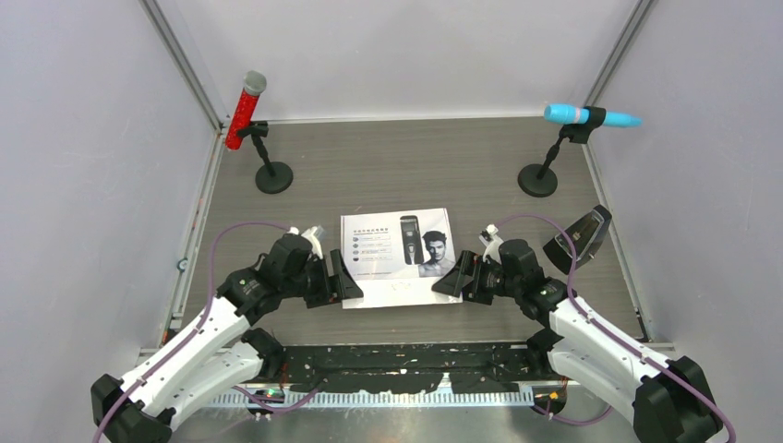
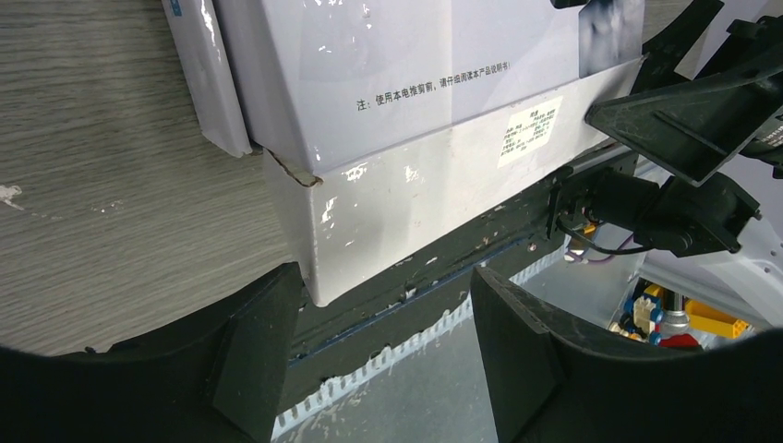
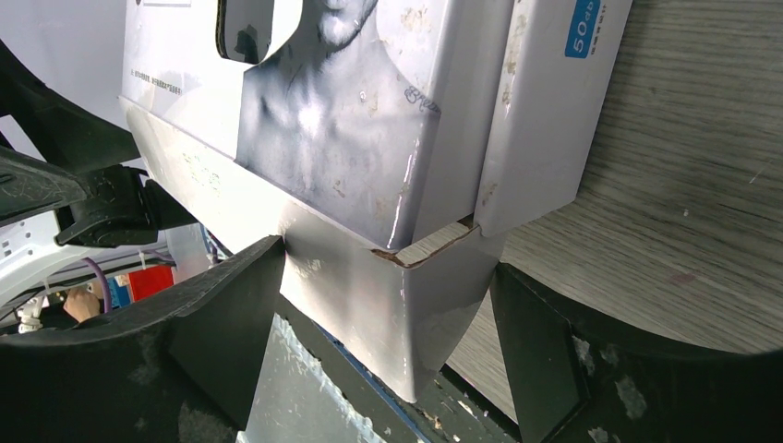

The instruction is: Sort the hair-cutting tools

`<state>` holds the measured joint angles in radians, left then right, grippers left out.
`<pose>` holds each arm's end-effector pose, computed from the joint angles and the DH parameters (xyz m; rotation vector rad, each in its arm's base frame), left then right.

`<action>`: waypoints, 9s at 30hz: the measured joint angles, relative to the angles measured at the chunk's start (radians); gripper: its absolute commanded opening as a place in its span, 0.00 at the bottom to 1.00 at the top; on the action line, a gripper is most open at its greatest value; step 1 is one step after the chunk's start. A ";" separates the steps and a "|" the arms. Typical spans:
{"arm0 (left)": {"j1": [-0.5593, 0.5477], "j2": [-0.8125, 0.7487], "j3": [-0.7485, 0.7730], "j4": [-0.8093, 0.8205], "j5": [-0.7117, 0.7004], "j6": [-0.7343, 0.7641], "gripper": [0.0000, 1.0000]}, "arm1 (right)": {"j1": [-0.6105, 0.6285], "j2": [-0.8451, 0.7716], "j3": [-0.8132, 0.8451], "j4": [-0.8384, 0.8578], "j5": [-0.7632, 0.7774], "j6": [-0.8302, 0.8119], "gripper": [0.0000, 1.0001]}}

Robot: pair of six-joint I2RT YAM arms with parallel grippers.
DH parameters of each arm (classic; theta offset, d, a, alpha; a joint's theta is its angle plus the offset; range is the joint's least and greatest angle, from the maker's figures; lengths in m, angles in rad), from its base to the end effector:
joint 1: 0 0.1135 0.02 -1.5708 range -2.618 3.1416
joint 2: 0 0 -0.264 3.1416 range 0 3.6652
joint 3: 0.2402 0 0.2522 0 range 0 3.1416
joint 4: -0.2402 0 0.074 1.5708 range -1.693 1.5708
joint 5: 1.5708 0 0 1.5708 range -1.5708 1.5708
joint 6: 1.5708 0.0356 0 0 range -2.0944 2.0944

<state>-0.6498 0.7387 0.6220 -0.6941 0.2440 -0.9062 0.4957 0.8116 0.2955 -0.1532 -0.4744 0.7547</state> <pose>0.1141 -0.0975 0.2436 -0.2062 2.5955 -0.9561 0.1364 0.0922 0.1707 0.0318 2.4366 1.1600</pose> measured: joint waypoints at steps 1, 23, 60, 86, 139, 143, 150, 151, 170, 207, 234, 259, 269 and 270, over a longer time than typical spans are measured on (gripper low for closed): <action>-0.002 -0.002 0.000 -0.001 -0.003 0.000 0.71 | 0.000 0.000 0.000 0.000 0.000 0.000 0.87; -0.185 0.105 0.085 -0.047 -0.172 -0.004 0.73 | 0.000 0.000 0.000 0.002 0.000 0.000 0.87; -0.223 0.168 0.085 -0.043 -0.336 -0.025 0.80 | 0.000 -0.001 0.000 0.002 -0.002 0.000 0.87; -0.219 0.166 0.101 -0.043 -0.224 -0.037 0.76 | 0.000 -0.003 0.000 0.003 0.002 0.000 0.87; -0.278 0.187 0.150 -0.105 -0.278 -0.056 0.77 | 0.000 0.006 -0.002 0.018 -0.003 0.000 0.87; -0.278 0.191 0.150 -0.105 -0.280 -0.056 0.77 | 0.000 0.006 -0.003 0.019 -0.003 0.000 0.87; -0.279 0.191 0.150 -0.105 -0.285 -0.057 0.77 | 0.000 0.006 -0.010 0.029 -0.003 0.000 0.87; -0.279 0.191 0.150 -0.105 -0.285 -0.058 0.77 | 0.000 0.006 -0.010 0.030 -0.003 0.000 0.87; -0.280 0.206 0.085 -0.053 -0.293 -0.076 0.77 | 0.000 0.011 -0.014 0.033 0.001 -0.008 0.87; -0.085 0.127 -0.232 0.150 -0.248 -0.142 0.73 | 0.001 -0.026 -0.069 -0.050 0.182 -0.069 0.73; 0.039 0.194 -0.278 0.333 -0.260 -0.224 0.53 | -0.021 0.264 -0.046 0.168 0.202 -0.038 0.24; 0.305 0.507 -0.085 0.462 -0.195 -0.053 0.47 | -0.030 0.245 0.387 -0.103 0.388 -0.347 0.84; 0.306 0.385 -0.128 0.488 -0.191 -0.077 0.00 | -0.070 0.763 0.844 -0.074 0.388 -0.551 0.87; 0.306 0.414 -0.126 0.495 -0.184 -0.079 0.00 | -0.074 0.814 0.877 -0.065 0.381 -0.564 0.87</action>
<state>-0.3443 1.1522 0.4957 -0.1993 0.0601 -0.9852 0.4213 1.6257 1.1721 -0.2180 -0.0937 0.1909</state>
